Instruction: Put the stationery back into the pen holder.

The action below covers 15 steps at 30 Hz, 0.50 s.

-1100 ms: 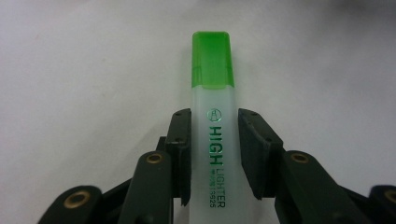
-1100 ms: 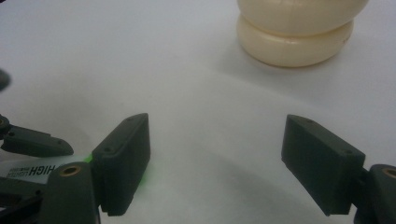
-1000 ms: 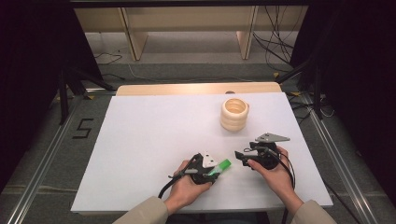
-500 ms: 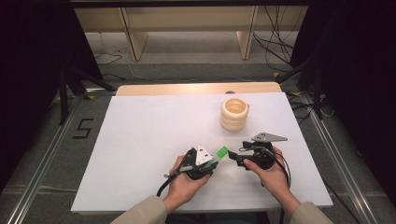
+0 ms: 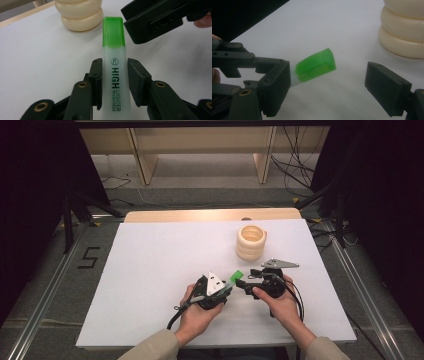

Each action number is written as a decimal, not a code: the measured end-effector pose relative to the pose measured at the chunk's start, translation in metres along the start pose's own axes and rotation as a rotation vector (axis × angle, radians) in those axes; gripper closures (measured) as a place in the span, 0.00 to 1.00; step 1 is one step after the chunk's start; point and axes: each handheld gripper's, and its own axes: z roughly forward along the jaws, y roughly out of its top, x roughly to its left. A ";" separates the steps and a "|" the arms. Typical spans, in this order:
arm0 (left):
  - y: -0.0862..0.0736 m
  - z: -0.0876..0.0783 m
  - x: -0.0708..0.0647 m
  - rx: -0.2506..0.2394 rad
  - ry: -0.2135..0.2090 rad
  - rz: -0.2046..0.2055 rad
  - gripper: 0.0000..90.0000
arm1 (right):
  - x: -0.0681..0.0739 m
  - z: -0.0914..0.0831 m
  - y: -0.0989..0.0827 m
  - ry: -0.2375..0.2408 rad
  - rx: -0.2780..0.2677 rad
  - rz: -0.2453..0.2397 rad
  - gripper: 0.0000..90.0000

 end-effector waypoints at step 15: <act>0.001 0.000 -0.004 -0.020 0.000 0.008 0.74 | 0.001 0.017 0.001 0.037 0.011 0.052 0.26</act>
